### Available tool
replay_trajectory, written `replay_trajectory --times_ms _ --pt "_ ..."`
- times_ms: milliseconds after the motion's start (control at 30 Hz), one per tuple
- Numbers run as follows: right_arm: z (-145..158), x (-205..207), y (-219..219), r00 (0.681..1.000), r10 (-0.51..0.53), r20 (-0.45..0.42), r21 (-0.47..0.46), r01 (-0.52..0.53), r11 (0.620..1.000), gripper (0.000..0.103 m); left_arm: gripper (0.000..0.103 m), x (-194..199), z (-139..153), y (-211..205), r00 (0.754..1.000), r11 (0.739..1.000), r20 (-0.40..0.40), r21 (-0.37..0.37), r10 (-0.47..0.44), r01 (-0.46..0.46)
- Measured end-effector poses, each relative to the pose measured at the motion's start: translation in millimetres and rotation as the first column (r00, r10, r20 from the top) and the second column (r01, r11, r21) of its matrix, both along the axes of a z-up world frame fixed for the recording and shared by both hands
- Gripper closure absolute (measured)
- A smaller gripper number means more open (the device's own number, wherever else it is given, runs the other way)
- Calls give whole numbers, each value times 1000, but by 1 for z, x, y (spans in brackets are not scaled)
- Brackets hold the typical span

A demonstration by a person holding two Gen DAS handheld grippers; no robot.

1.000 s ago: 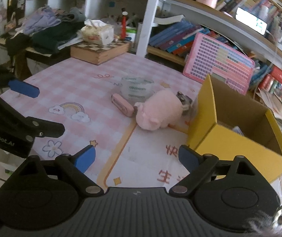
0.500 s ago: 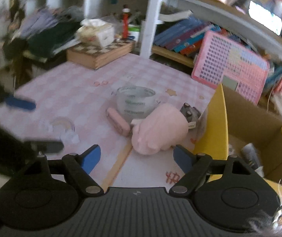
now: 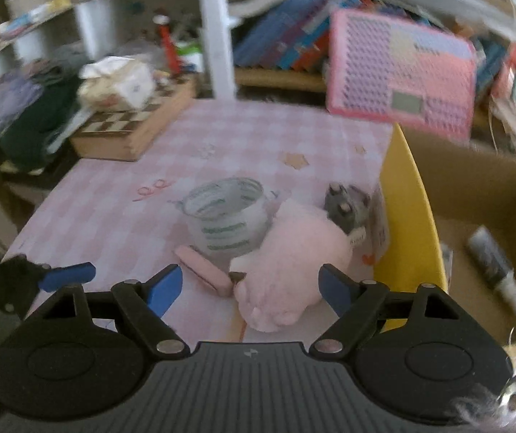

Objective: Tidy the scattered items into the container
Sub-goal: 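Grasp the pink utility knife with the left tool while the right tool grasps the pink plush pig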

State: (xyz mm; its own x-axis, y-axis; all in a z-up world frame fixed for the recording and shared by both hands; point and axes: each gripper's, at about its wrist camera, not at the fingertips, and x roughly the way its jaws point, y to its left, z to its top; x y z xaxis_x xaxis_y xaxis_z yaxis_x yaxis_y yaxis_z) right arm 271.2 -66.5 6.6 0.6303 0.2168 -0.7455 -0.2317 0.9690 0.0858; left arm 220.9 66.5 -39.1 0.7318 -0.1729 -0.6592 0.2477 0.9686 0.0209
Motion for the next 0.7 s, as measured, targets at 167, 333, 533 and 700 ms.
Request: replay_trajectory --times_ms 167,333,533,700 --pt "-14 9 -1 993 -69 -97 28 72 997 13 10 21 -10 -5 998 999 49 -20 -33 34" --pt "-19 18 -3 986 -123 -108 -1 124 992 13 11 38 -21 -15 996 997 53 -6 -74 74" --pt "-28 31 -6 976 -153 -155 -18 152 988 13 11 54 -33 -18 998 998 26 -19 -65 66" --pt "-35 40 -4 975 -152 -161 -34 148 988 13 13 60 -39 -18 998 997 11 -50 -56 57"
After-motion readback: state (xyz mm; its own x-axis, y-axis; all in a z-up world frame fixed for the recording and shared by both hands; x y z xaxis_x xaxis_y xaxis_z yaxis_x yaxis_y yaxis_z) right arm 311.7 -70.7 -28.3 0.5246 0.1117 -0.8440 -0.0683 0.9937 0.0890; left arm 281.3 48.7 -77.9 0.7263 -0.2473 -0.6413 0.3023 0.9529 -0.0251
